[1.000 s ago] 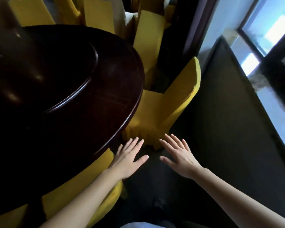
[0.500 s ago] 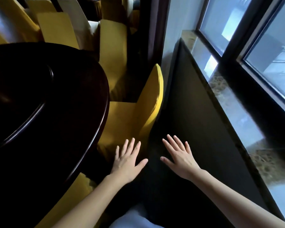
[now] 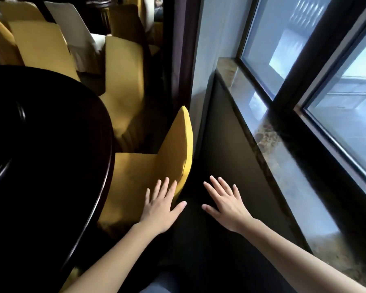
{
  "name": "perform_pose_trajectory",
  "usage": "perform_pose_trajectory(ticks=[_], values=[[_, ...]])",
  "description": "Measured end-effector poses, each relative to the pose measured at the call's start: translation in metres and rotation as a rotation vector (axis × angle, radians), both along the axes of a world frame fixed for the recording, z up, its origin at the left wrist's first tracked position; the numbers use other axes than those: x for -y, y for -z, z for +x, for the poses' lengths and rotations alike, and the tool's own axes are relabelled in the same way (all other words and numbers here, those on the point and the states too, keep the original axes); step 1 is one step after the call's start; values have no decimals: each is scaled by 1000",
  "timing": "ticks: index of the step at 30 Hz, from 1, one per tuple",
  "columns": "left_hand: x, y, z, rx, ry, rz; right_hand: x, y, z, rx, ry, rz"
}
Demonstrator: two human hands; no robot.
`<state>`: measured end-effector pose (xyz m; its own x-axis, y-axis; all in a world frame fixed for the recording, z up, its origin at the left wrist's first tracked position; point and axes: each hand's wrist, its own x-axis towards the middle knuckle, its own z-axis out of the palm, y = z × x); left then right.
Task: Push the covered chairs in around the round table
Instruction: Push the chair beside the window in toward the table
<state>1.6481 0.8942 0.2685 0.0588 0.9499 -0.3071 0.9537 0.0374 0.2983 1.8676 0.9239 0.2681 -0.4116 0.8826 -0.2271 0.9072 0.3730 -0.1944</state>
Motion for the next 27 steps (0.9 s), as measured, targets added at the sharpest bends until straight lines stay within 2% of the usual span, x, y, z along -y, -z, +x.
perform_pose_trajectory(ticks=[8, 13, 16, 21, 27], values=[[-126, 7, 12, 170, -79, -82, -118, -20, 5, 60, -45, 40], [-186, 5, 43, 515, -317, -235, -197, -28, 18, 107, -77, 15], [-195, 6, 54, 582, -429, -355, -239, -24, 7, 112, -197, -31], [-228, 19, 41, 597, -501, -418, -323, -18, -36, 99, -443, -43], [-243, 24, 40, 718, -649, -497, -393, -9, -76, 132, -747, -16]])
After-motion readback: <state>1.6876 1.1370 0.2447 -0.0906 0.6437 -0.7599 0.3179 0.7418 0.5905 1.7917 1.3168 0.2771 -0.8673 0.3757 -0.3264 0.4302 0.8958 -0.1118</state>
